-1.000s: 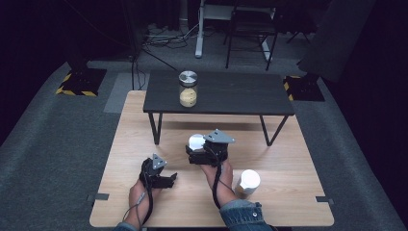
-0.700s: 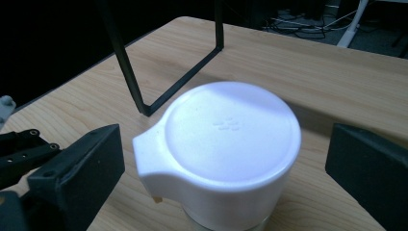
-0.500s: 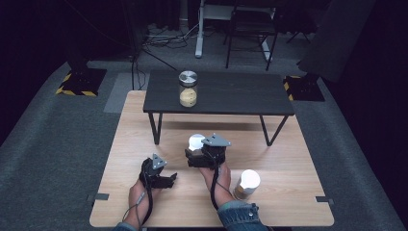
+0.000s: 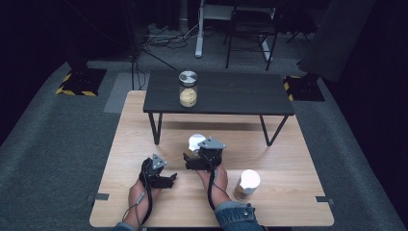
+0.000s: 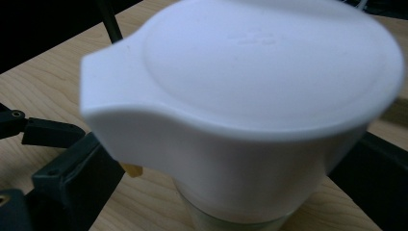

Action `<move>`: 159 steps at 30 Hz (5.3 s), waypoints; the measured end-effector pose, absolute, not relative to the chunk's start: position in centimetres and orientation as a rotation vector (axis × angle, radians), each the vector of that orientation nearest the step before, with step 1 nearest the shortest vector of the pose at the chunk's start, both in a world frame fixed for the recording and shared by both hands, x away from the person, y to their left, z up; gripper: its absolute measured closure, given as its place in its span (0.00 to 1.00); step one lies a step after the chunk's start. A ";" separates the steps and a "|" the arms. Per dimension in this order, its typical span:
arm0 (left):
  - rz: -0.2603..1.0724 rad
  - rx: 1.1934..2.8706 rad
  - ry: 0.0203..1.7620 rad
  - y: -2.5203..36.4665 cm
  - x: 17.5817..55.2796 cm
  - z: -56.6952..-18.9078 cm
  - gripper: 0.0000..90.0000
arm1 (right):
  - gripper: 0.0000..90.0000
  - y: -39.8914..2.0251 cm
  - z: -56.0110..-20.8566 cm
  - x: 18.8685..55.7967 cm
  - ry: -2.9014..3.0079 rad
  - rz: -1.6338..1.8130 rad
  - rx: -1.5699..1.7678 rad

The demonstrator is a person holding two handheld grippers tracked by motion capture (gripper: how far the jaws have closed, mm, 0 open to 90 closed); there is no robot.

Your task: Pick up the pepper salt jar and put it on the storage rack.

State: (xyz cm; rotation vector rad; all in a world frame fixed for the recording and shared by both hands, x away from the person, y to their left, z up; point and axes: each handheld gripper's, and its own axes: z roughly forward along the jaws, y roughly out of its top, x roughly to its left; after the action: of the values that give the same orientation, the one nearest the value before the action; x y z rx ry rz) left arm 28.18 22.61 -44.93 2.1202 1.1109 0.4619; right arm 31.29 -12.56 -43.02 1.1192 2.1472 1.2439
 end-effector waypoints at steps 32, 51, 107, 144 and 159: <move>0.459 2.126 1.101 22.7 28.2 -44.9 0.16 | 0.33 -12.2 -44.7 31.7 2.177 1.166 1.073; 0.460 2.123 1.103 22.7 28.2 -44.9 0.16 | 0.33 -14.3 -40.4 29.5 2.153 1.227 1.103; 0.465 2.121 1.108 22.6 28.2 -44.9 0.16 | 0.33 -17.1 -25.2 30.8 2.080 1.238 1.046; 0.462 2.122 1.109 22.6 28.2 -44.9 0.16 | 0.33 -16.7 -22.3 39.1 2.107 1.133 1.115; 0.462 2.123 1.108 22.6 28.2 -44.9 0.16 | 0.24 -17.5 -22.6 40.1 2.107 1.147 1.131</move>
State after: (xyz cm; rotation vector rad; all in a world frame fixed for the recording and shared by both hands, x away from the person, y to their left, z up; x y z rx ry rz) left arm 28.16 22.65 -44.91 2.1229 1.1080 0.4622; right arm 40.06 -17.46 -22.58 1.1314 2.1072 1.1471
